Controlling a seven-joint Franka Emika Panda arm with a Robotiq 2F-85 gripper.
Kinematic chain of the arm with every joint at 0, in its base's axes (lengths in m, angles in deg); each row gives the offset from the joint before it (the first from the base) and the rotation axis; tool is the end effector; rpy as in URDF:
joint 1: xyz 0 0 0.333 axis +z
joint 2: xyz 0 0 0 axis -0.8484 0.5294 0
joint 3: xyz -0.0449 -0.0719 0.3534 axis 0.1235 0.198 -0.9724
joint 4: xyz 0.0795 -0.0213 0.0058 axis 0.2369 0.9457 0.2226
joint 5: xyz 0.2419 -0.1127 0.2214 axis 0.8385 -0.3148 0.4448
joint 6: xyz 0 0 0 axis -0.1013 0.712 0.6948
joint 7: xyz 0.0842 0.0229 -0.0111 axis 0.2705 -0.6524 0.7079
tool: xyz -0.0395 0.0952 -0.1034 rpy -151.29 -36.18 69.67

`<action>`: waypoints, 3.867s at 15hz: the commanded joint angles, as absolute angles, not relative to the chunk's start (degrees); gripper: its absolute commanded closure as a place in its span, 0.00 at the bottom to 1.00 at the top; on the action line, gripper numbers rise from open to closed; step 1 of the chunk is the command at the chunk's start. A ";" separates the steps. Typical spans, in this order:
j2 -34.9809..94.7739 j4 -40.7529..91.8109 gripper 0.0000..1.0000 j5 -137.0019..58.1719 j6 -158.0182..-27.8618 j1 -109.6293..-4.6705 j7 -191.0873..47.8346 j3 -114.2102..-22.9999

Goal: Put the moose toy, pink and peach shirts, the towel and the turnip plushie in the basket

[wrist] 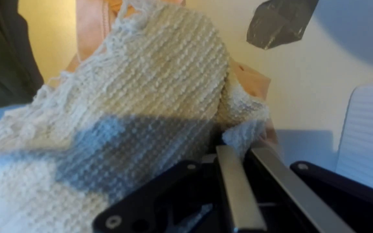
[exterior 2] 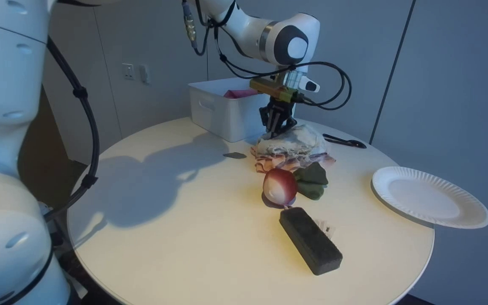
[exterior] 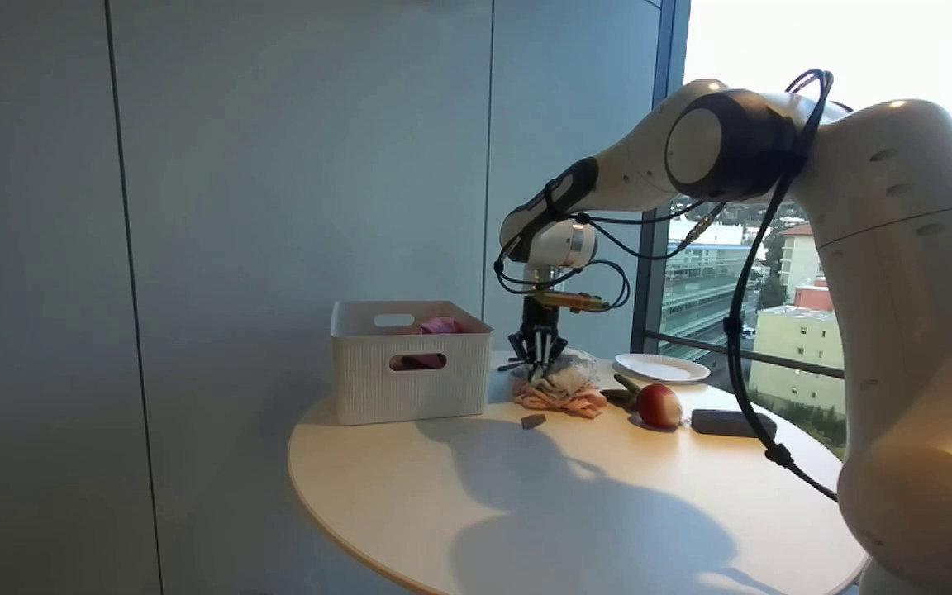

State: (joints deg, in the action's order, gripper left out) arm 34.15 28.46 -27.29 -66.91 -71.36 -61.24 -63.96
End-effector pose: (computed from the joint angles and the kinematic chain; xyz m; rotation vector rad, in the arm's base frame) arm 0.5785 -0.2027 0.4163 -2.9726 0.5048 0.1500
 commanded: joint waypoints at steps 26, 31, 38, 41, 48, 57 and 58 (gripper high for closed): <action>18.85 25.53 0.93 -74.54 -108.52 -56.53 -71.06 -78.27; 27.74 24.54 0.93 -89.92 -118.93 -59.90 -85.31 -69.78; 28.31 36.56 0.93 -77.57 -115.39 -62.96 -63.14 -72.21; 27.93 39.42 0.94 -61.84 -110.47 -67.20 -50.79 -79.02; 23.34 40.72 0.37 -57.59 -116.64 -62.86 -43.28 -74.19; -0.86 53.72 0.00 -56.26 -121.73 -65.63 -60.43 -72.72; -3.88 55.98 0.00 -55.43 -120.49 -66.43 -61.74 -72.04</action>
State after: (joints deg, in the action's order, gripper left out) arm 6.14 47.97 -55.91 -121.98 -64.36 -56.40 -73.28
